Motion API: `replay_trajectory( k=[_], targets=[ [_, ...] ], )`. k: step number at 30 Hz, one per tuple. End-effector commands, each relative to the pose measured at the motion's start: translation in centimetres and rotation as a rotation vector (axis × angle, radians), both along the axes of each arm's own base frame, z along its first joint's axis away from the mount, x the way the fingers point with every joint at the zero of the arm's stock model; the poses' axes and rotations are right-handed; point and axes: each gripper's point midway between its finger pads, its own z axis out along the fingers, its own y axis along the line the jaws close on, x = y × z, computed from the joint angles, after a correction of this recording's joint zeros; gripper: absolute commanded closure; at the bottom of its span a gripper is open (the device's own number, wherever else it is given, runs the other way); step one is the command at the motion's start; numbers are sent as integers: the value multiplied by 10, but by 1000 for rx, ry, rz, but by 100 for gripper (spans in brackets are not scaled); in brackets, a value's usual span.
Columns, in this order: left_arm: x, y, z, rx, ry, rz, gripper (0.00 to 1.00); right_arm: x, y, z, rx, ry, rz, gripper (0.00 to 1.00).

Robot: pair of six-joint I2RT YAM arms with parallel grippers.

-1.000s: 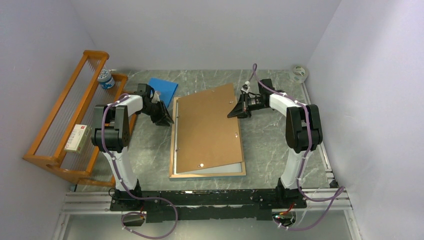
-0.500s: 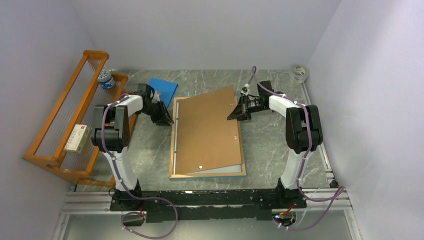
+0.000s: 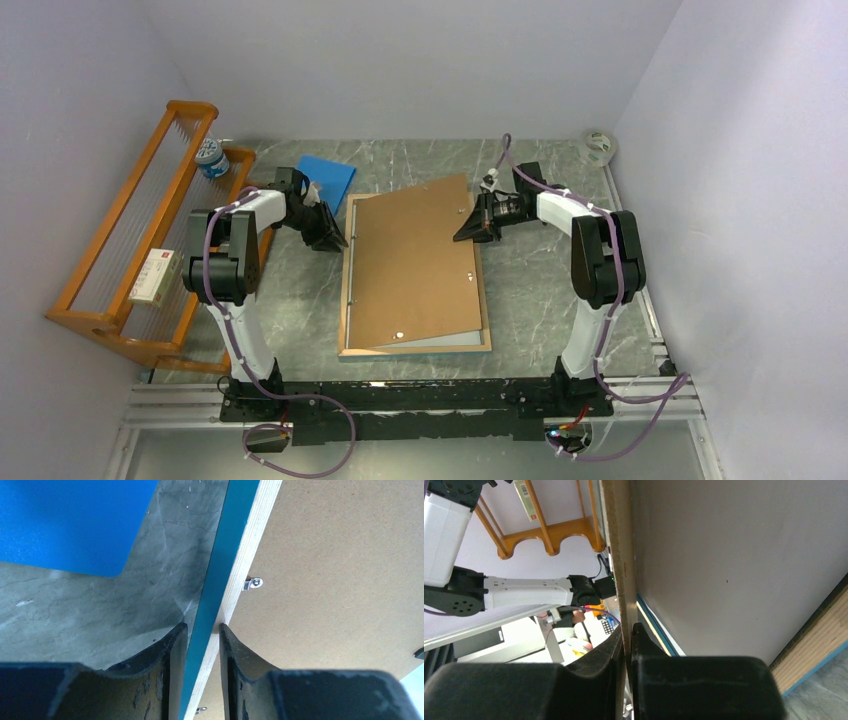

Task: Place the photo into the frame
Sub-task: Turn over the photo frame item on the photo frame.

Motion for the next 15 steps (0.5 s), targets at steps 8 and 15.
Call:
replay_trajectory(
  k=[8,15],
  targets=[
    [-3,-3,5,10,-15,-7,65,9,7,-4,-74,-32,-20,66],
    [-2,-5,6,-3,-16,-9,65,12,11,-7,-71,-54,-40,60]
  ],
)
